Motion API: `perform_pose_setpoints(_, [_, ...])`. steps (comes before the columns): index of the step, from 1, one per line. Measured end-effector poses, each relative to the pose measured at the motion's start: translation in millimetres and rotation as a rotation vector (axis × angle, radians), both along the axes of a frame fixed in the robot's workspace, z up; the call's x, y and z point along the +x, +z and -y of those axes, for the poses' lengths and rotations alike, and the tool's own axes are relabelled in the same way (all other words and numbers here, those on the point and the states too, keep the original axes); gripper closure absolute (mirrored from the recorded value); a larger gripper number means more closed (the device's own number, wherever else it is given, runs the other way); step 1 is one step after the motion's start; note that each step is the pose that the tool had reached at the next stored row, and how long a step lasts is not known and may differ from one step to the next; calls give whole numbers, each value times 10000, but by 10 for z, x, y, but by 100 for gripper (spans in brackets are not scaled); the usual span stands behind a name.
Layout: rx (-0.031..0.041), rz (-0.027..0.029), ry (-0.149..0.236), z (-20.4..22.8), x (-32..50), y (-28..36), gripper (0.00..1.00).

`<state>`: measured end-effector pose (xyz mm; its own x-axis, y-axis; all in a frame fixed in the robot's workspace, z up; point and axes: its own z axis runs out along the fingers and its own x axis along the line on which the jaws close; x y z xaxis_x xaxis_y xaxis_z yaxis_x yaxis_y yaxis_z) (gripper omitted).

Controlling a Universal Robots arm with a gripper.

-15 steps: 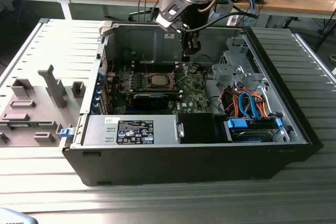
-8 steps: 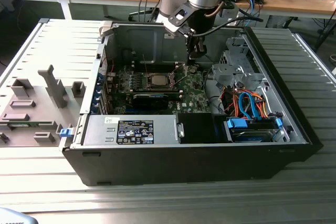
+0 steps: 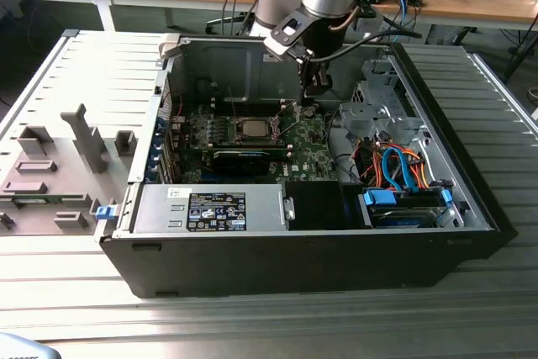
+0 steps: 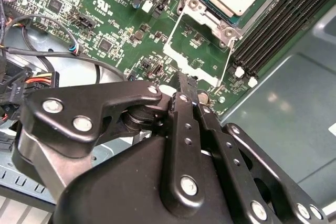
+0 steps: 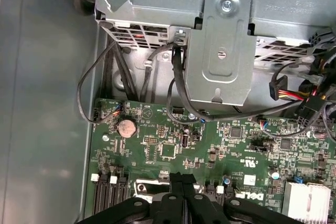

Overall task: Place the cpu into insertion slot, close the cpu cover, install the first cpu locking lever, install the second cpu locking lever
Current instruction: 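Close the cpu cover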

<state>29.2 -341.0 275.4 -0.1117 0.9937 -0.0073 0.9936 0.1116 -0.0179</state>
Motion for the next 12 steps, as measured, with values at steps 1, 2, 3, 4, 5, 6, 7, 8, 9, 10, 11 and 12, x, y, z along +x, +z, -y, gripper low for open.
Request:
perform_pose_setpoints(1, [0, 0, 0, 0, 3, -4, 89])
perform_pose_setpoints(2, [0, 0, 0, 0, 6, -7, 89])
perform_pose_setpoints(3, [1, 0, 0, 0, 8, -11, 89])
perform_pose_setpoints(4, [0, 0, 0, 0, 12, -16, 89])
perform_pose_setpoints(5, [0, 0, 0, 0, 15, -19, 89])
perform_pose_setpoints(6, [0, 0, 0, 0, 17, -23, 89])
perform_pose_setpoints(7, [0, 0, 0, 0, 20, -26, 89])
perform_pose_setpoints(8, [0, 0, 0, 0, 23, -31, 89])
perform_pose_setpoints(9, [0, 0, 0, 0, 25, -34, 89])
perform_pose_setpoints(10, [0, 0, 0, 0, 31, -42, 89])
perform_pose_setpoints(11, [1, 0, 0, 0, 35, -49, 89])
perform_pose_setpoints(12, [0, 0, 0, 0, 37, -52, 89])
